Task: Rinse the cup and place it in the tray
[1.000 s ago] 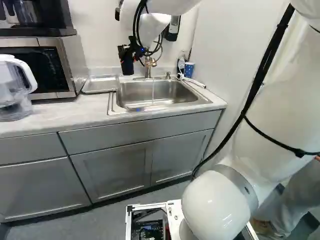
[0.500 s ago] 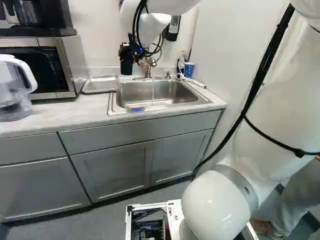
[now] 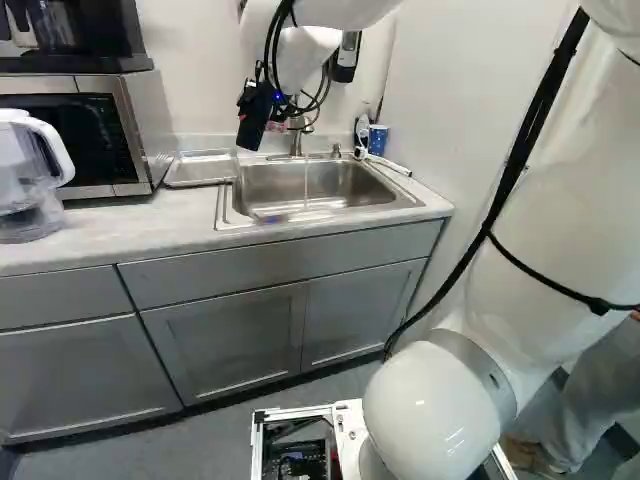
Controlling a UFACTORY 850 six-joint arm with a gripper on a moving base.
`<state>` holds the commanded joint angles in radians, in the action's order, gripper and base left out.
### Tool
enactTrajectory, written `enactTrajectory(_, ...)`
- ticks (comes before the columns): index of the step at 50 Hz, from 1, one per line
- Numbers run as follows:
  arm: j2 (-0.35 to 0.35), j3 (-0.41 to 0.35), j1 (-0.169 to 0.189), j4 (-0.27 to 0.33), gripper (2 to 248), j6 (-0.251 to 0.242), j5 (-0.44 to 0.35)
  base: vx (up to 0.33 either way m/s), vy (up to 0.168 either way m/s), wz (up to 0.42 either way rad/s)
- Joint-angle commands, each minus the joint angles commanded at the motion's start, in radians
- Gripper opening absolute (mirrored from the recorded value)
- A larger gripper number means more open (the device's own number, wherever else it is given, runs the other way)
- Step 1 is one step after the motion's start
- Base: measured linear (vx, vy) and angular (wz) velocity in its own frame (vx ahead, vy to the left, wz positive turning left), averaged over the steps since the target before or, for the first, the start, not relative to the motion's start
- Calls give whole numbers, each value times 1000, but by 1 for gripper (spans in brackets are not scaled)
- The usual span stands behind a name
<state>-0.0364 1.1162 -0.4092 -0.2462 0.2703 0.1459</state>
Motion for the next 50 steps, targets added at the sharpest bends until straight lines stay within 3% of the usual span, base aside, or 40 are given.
enactTrajectory(50, 0, 0, 0, 0, 111, 525, 0, 0, 0, 0)
